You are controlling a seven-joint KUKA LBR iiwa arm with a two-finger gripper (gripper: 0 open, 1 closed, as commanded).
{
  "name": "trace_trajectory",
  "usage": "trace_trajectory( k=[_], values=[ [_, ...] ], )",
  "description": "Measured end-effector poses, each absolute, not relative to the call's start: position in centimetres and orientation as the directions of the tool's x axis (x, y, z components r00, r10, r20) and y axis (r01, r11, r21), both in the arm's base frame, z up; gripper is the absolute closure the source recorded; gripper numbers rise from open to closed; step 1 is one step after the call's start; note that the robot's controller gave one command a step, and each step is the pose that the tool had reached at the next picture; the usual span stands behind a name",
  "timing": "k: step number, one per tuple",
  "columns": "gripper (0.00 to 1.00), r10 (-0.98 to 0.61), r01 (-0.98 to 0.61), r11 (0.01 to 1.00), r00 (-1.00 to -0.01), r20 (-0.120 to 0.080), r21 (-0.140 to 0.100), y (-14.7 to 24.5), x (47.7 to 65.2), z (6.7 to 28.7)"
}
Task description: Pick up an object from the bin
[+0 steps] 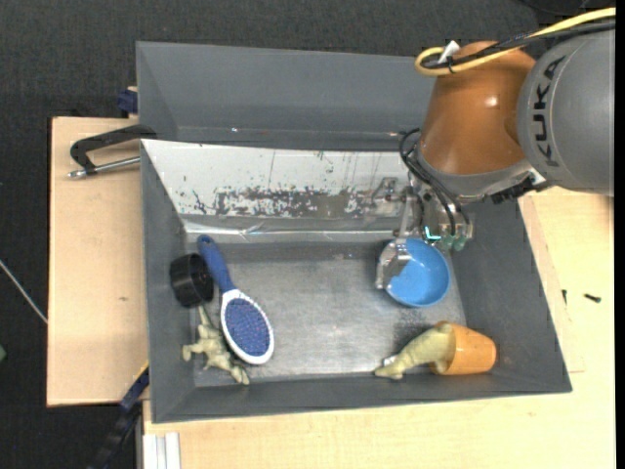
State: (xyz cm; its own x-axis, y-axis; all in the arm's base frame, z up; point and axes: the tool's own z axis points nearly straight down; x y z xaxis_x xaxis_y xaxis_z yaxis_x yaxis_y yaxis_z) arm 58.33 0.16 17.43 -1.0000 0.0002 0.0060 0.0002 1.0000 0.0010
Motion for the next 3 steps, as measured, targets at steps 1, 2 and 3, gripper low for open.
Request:
trace_trajectory(
  k=[1, 2, 3],
  values=[
    [0.0, 0.199, 0.199, 0.98, -0.98, 0.002, 0.0, -4.5, 57.3, 13.6],
    [0.0, 0.323, 0.323, 0.946, -0.946, -0.008, 0.004, -5.9, 57.1, 7.2],
    [1.0, 0.321, 0.321, 0.947, -0.947, -0.031, 0.008, -6.0, 57.8, 8.1]
  ],
)
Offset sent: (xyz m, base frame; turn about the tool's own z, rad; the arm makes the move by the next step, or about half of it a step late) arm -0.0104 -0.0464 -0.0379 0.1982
